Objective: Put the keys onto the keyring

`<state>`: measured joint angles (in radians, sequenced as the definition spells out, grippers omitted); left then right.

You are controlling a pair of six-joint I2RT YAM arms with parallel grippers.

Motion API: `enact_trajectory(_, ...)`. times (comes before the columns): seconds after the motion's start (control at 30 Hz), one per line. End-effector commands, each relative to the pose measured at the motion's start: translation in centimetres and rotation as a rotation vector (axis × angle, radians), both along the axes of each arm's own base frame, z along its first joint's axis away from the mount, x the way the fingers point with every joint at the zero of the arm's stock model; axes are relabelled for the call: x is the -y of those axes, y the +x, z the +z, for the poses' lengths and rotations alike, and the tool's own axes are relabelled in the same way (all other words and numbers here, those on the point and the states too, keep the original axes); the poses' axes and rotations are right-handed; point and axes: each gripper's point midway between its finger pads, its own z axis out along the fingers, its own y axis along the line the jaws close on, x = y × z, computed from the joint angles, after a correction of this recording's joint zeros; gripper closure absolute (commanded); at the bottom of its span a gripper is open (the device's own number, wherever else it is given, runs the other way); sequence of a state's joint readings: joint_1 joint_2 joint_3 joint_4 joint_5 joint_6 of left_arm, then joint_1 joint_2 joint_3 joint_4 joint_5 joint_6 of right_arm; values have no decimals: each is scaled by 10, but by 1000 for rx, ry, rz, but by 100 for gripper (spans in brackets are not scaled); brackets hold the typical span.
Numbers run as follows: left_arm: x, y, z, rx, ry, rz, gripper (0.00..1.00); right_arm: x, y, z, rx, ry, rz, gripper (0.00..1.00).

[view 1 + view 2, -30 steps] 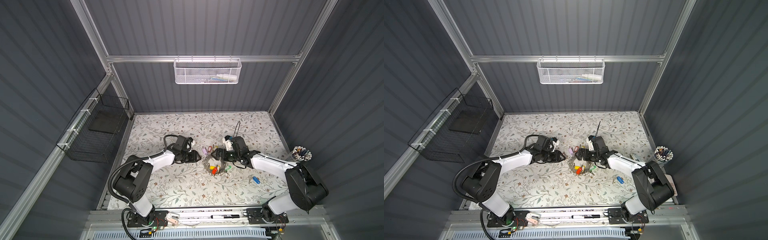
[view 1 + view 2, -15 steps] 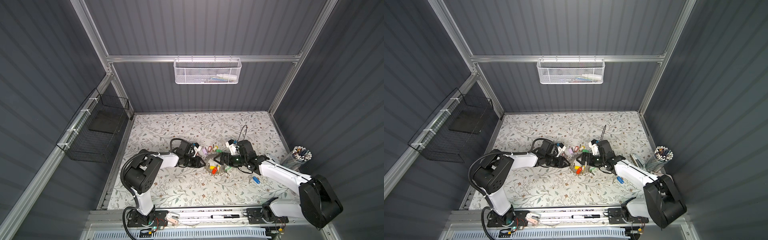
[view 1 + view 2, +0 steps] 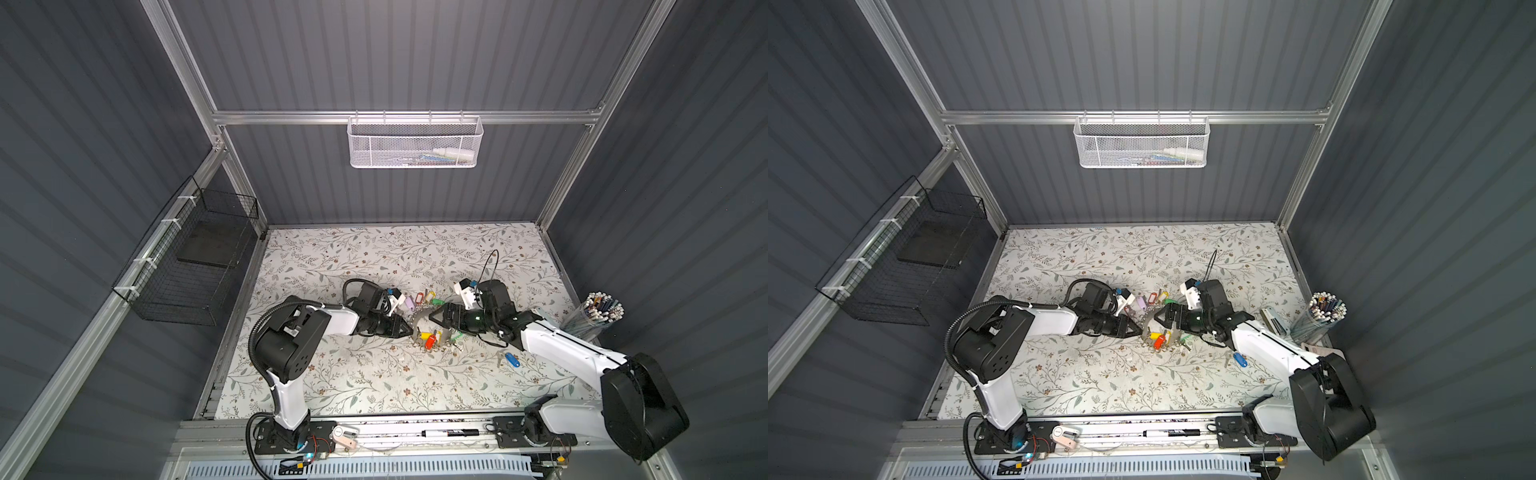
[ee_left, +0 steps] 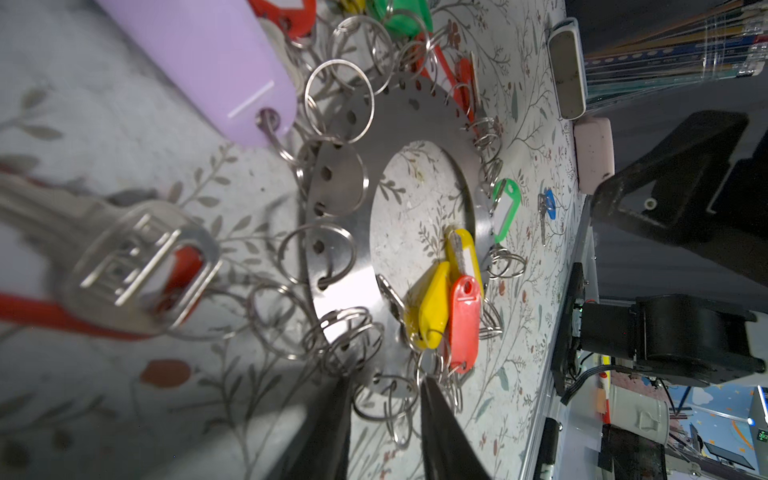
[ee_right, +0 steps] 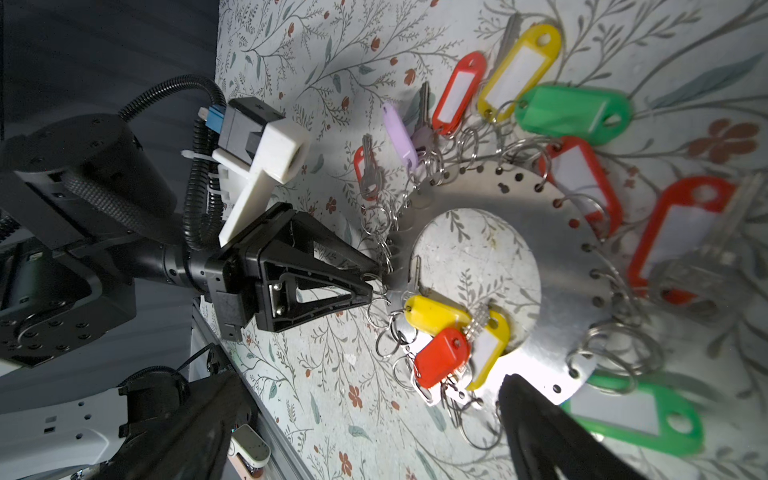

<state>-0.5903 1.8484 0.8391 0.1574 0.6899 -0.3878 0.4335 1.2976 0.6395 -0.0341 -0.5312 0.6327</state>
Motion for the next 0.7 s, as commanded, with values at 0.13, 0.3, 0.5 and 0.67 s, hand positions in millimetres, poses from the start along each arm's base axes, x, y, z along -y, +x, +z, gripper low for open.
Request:
enact_trajectory(0.13, -5, -13, -11, -36, 18, -7, 81, -1, -1, -12, -41, 15, -6, 1)
enact_trajectory(0.3, -4, -15, -9, -38, 4, -15, 84, -2, 0, -16, -51, 14, -7, 1)
enact_trajectory(0.5, -8, -16, -12, -37, 26, -1, 87, -3, 1, -19, -57, 16, -8, 1)
enact_trajectory(0.67, -10, -13, -10, -40, 44, 21, 93, -3, 2, -21, -60, 15, -8, 1)
